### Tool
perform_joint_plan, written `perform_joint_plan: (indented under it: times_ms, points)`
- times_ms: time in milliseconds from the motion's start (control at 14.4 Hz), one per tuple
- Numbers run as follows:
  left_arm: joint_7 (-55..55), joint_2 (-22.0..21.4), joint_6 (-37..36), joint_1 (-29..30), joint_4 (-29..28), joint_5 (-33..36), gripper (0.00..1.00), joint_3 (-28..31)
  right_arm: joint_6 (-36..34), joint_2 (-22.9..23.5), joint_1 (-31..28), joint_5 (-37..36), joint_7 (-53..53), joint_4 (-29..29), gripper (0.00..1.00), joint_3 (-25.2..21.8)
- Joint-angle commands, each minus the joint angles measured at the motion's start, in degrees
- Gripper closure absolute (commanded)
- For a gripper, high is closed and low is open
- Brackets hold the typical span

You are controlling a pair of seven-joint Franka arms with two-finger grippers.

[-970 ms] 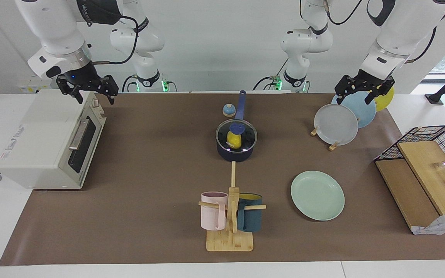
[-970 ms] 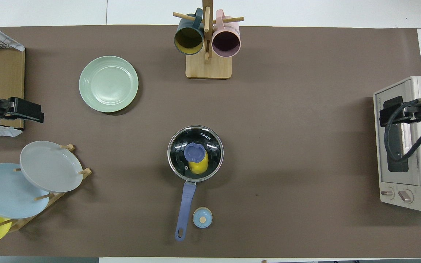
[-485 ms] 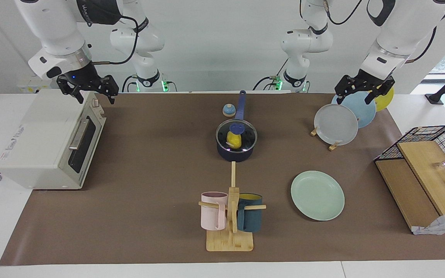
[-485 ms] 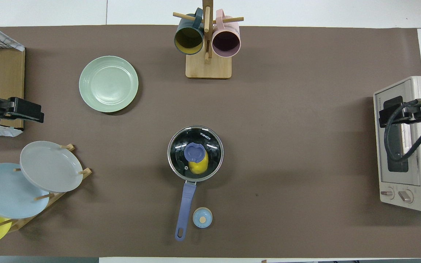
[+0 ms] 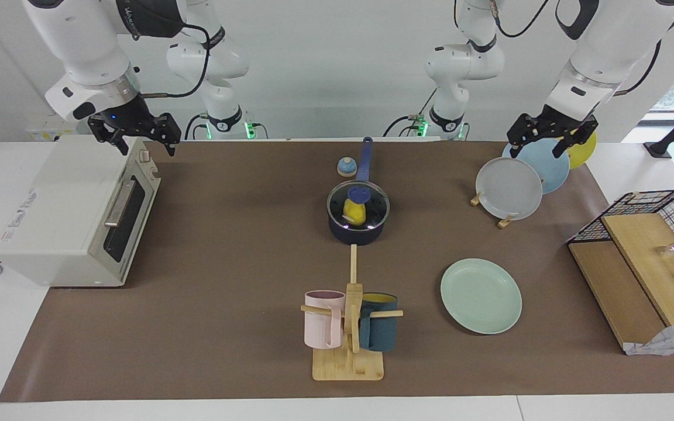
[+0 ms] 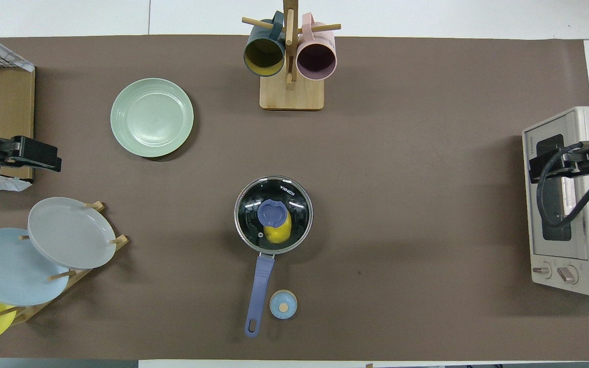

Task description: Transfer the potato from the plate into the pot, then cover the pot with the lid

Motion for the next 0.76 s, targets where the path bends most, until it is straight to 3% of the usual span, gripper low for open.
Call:
perform_joint_plan:
  times_ms: [0, 693]
  points:
    - [0.3, -1.5, -0.6, 0.5, -1.3, 0.8, 0.00, -0.2, -0.6, -0.2, -0.8, 1.3, -1.5, -0.3, 0.00, 0.4]
    - [0.3, -1.5, -0.6, 0.5, -1.3, 0.8, 0.00, -0.2, -0.3, -0.2, -0.9, 4.0, -2.7, -0.3, 0.00, 0.2]
